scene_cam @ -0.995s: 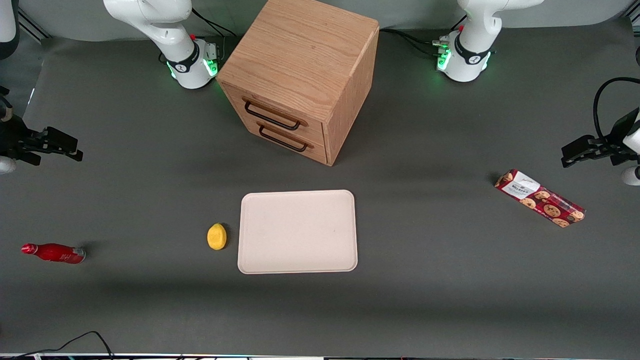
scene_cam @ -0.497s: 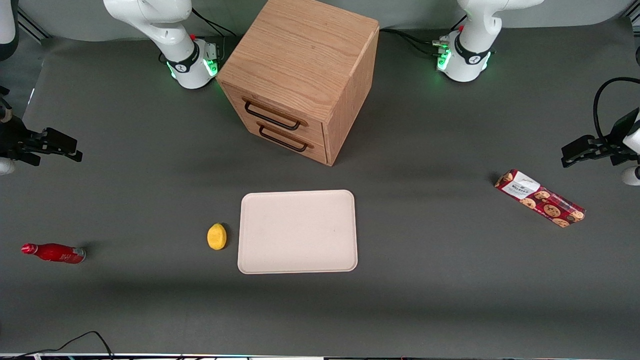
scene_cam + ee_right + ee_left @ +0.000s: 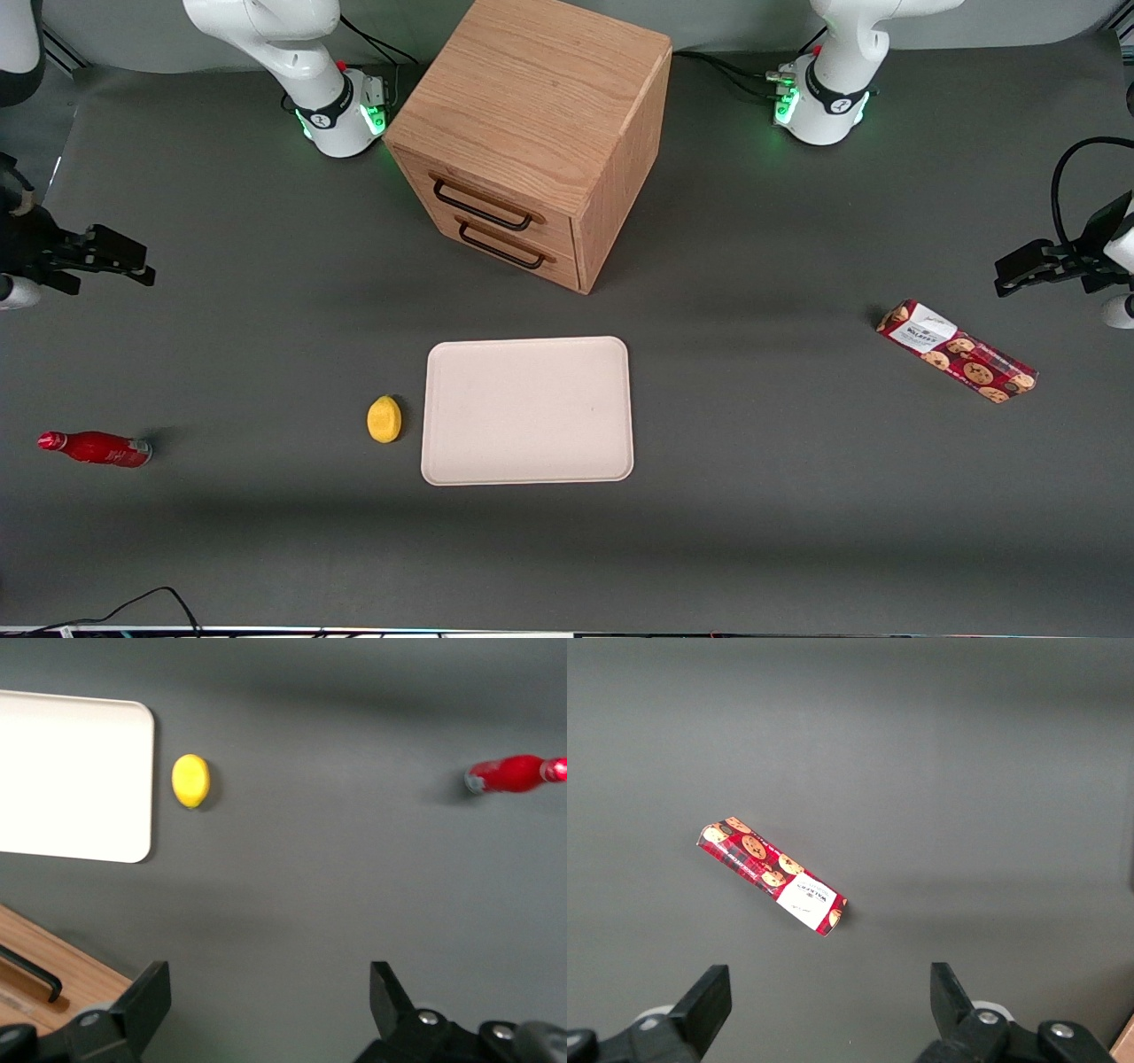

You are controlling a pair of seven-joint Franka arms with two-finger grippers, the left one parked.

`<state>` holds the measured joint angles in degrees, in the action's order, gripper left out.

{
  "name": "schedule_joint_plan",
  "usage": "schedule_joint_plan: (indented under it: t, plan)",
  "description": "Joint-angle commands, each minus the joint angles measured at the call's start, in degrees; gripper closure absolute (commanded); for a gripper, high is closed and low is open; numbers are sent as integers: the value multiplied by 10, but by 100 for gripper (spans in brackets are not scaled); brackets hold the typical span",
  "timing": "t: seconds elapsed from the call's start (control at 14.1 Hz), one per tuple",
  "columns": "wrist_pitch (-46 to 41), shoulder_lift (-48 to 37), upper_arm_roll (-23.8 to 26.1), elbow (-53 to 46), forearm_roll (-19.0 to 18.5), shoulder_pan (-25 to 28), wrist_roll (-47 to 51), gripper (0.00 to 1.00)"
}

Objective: Open upper drawer
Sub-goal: 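Move the right gripper toward the upper drawer's black handle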

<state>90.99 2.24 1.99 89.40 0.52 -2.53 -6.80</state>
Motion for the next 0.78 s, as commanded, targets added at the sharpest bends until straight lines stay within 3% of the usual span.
schedule_joint_plan:
  t: [0.0,0.71]
  plan:
    - [-41,0,10,-13,1,40,7,0]
    - [-39,16,0,-15,15,305,6,0]
